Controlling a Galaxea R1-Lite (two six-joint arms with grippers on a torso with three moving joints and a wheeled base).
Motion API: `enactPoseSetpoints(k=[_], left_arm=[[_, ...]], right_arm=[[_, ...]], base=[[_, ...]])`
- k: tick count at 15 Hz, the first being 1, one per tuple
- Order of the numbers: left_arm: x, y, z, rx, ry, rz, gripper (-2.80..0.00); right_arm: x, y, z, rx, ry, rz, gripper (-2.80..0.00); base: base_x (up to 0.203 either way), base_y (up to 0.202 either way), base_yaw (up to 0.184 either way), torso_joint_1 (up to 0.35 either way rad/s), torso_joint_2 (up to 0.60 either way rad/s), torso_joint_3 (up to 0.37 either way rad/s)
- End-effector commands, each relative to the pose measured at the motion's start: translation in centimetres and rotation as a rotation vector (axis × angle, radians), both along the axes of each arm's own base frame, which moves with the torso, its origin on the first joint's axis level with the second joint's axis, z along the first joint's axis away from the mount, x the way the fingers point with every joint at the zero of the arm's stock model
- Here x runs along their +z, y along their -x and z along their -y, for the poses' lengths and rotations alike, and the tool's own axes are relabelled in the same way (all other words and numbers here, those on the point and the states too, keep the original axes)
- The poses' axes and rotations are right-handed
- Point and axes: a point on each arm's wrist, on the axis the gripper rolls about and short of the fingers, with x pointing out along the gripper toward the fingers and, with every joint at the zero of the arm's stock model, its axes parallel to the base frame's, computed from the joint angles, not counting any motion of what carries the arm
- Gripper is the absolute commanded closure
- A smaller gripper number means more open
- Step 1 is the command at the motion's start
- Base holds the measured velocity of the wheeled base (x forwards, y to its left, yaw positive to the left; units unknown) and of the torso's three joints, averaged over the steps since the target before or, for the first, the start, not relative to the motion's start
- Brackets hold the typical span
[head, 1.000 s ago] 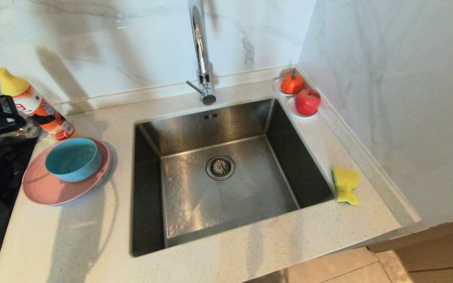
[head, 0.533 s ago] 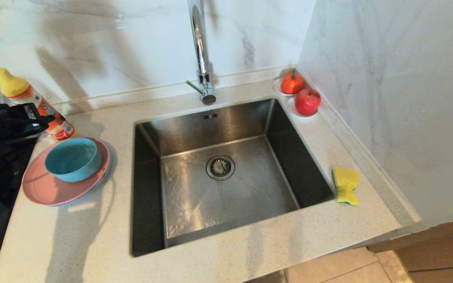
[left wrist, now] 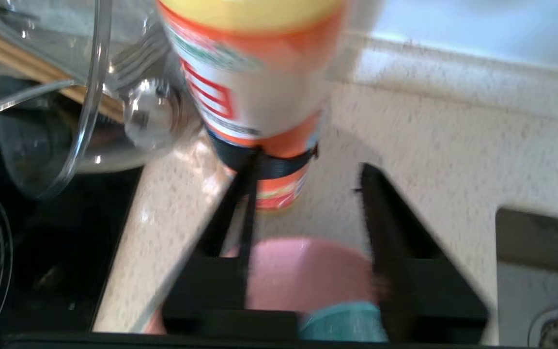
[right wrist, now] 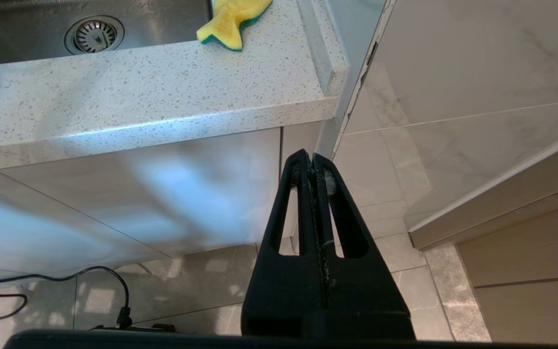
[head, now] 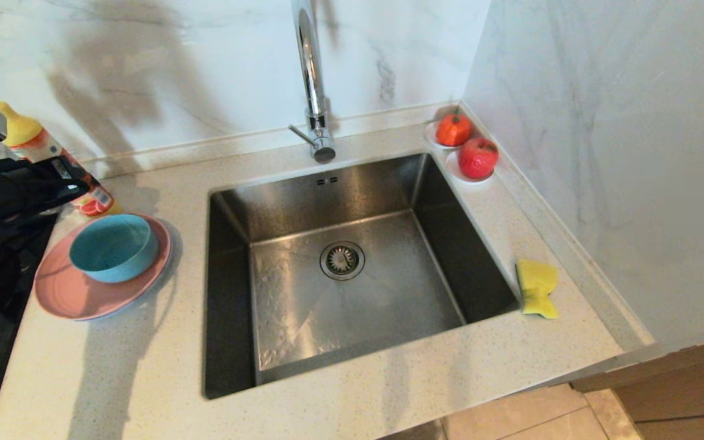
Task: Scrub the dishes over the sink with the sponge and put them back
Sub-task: Grab the dish soap
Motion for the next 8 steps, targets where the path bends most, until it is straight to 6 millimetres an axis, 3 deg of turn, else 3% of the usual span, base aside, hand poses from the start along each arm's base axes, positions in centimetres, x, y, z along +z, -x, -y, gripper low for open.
enactPoseSetpoints(k=[1, 4, 8], left_arm=[[-0.2, -0.6, -0.2, 0.009, 0.009, 0.030, -2.80], [-0.9, -0.8, -0.3, 0.013, 0.021, 0.008, -2.80], [-0.9, 1.2, 0.5, 0.010, 0.055, -0.001, -2.80]], right_arm=[[0.0, 0.0, 0.0, 0.001, 0.000, 0.001, 0.00], [0.0, 0.0, 0.0, 0.001, 0.000, 0.001, 0.00], [0.0, 0.0, 0.0, 0.001, 0.000, 0.001, 0.00]], base=[[0.000, 0.000, 0.000, 0.000, 0.00, 0.000], [0.000, 0.000, 0.000, 0.000, 0.00, 0.000], [0.000, 0.000, 0.000, 0.000, 0.00, 0.000]])
